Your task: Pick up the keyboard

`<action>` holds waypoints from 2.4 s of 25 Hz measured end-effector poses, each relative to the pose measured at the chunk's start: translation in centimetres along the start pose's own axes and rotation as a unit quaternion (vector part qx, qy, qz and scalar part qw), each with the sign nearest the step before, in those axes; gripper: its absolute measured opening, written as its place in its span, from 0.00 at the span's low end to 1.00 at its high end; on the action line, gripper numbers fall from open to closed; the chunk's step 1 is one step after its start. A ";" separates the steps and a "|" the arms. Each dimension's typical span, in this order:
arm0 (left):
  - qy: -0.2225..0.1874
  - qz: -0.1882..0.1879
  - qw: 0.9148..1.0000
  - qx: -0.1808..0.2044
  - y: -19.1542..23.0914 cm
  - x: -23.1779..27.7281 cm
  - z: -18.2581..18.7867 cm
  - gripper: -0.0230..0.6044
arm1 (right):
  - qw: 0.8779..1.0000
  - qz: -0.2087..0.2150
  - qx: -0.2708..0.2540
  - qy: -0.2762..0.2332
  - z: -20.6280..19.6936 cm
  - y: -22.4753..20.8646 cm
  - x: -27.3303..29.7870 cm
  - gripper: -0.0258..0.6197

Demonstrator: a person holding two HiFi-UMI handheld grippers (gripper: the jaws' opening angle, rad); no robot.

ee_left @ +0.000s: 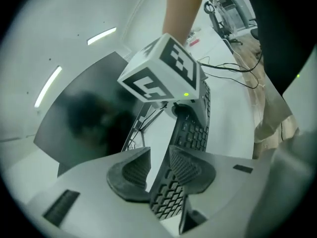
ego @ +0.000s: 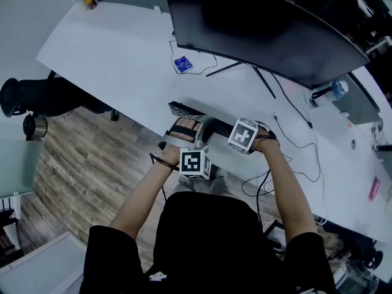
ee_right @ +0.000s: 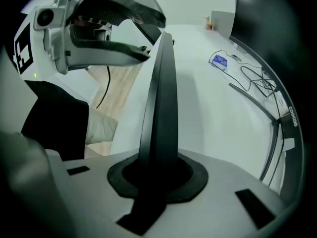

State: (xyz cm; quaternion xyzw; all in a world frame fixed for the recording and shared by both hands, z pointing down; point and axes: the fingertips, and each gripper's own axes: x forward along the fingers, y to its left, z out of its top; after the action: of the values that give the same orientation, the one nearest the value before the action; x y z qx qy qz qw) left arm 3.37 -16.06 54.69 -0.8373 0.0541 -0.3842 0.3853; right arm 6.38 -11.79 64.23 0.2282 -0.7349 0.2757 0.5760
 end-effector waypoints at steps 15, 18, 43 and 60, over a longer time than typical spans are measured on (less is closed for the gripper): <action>0.068 0.062 0.985 -0.148 1.5 -3.7 -4.6 0.05 | 0.995 -0.027 0.073 -0.059 -0.3 -0.5 -1.8 0.15; 0.068 0.071 0.979 -0.179 1.6 -4.2 -4.6 0.05 | 0.992 -0.027 0.089 -0.089 0.1 -0.6 -3.2 0.15; 0.091 0.211 0.886 -0.403 2.6 -9.9 -2.1 0.05 | 0.901 -0.060 0.141 -0.407 0.6 0.2 -16.2 0.15; 0.059 0.253 0.856 -0.447 4.6 -13.0 -1.0 0.05 | 0.834 -0.048 0.145 -0.530 2.8 1.2 -22.0 0.15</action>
State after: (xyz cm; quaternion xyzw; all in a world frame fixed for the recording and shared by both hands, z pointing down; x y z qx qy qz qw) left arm -5.43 -14.86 44.14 -0.8526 0.4527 -0.2564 0.0497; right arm 8.74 -12.39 42.13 0.4553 -0.8673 0.1883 0.0712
